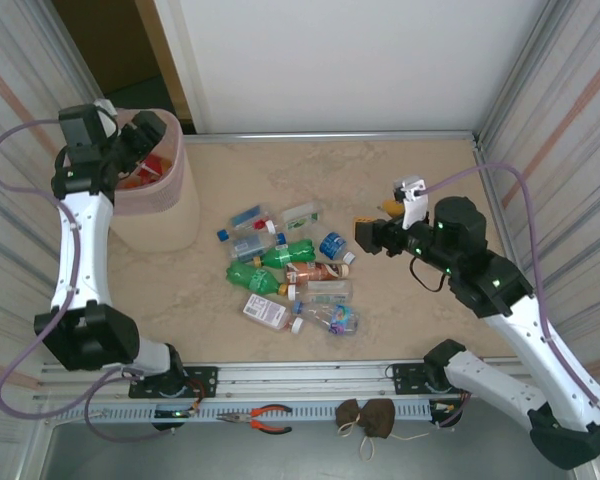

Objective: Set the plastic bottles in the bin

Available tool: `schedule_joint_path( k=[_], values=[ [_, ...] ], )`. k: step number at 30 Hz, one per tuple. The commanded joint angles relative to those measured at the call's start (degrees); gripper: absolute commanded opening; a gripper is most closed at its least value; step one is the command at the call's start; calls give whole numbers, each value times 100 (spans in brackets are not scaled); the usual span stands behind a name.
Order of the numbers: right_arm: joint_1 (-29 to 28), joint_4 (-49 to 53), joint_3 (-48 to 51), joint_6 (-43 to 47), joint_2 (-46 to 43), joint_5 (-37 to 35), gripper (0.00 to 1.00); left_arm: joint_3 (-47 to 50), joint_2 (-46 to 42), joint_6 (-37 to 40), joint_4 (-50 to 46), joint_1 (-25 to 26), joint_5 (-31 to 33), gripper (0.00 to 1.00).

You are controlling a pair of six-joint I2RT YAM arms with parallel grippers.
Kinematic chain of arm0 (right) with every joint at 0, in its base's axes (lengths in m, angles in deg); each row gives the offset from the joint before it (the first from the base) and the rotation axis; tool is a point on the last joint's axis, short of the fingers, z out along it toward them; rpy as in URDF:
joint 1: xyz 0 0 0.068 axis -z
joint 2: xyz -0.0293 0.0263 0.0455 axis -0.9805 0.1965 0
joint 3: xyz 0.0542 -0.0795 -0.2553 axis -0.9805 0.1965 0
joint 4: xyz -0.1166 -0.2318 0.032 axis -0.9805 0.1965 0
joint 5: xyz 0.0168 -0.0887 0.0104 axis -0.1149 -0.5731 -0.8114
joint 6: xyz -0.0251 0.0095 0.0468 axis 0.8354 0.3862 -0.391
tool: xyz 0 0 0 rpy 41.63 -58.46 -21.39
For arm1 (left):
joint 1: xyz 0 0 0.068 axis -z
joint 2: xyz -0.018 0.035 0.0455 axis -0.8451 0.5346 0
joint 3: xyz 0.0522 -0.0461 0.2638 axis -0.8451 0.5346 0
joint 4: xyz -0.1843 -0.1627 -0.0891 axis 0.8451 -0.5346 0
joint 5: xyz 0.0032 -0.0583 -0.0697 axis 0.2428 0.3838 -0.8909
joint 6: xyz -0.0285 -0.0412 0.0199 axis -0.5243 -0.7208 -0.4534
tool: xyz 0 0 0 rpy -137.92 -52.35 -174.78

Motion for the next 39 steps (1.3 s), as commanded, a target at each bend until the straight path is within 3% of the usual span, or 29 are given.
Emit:
schedule_joint_path(
  k=[1,5,16,23,39],
  values=[
    [12,559,-179,-393,227,-360,78,419,-492,799,734,-36,-626,79],
    [37,786,-141,-344,637,-267,78,1044,-908,1357,1307,-72,-1550,79],
    [307,823,-218,520,2243,320,74,2623,-1616,2338,2348,-71,-2859,77],
    [460,642,-704,776,3617,739,73,3498,-1811,2603,3087,-67,-3189,77],
    [328,942,-2888,1165,6598,827,76,3562,-1936,2902,2835,-99,-3419,76]
  ],
)
